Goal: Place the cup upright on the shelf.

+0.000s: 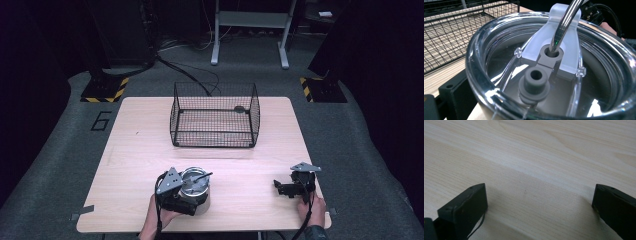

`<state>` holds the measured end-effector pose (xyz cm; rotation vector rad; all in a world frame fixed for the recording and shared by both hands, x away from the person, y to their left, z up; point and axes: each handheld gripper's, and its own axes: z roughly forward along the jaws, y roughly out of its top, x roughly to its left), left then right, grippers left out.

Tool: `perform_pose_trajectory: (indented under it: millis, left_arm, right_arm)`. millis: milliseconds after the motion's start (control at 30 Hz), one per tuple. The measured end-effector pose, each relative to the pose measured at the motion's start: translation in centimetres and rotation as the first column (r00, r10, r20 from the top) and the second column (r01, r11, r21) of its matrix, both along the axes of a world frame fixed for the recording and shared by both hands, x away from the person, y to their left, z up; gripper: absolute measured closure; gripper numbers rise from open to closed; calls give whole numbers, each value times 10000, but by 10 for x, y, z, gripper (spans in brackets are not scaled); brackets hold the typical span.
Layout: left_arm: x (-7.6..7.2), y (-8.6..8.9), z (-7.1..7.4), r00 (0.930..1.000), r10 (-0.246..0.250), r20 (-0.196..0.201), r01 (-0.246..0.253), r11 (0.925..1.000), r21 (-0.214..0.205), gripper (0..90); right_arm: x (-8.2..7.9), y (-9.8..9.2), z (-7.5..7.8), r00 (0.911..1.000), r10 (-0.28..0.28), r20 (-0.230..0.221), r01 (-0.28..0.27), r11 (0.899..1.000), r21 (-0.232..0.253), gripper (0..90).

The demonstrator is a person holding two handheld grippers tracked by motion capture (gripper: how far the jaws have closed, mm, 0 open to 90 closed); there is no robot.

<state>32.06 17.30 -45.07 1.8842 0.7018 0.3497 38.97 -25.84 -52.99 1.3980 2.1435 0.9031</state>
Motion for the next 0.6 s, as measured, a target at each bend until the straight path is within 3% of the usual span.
perform_pose_trajectory:
  millis: [267, 600]
  left_arm:
    - [-2, -4, 0, 9988, 370, 328, -378, 9990, 234, 29]
    - [-3, -3, 1, 9988, 211, 435, -226, 9992, 335, 38]
  right_arm:
    - [0, 0, 0, 10000, 2, 2, -2, 10000, -1, 0]
    - [0, 0, 0, 10000, 1, 3, -1, 10000, 0, 0]
